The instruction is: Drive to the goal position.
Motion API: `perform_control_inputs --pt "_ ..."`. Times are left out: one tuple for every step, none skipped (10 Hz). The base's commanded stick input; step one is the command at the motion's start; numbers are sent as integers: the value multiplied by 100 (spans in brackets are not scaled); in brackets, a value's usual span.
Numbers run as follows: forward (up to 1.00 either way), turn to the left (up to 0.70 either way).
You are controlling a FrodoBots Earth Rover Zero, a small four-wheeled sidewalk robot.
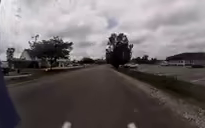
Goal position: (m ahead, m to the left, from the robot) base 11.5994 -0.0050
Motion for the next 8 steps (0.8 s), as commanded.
perform_control_inputs --pt "60 0" --pt "60 0" --pt "60 0" --pt "60 0" --pt "60 0" --pt "60 0" --pt "60 0" --pt "60 0"
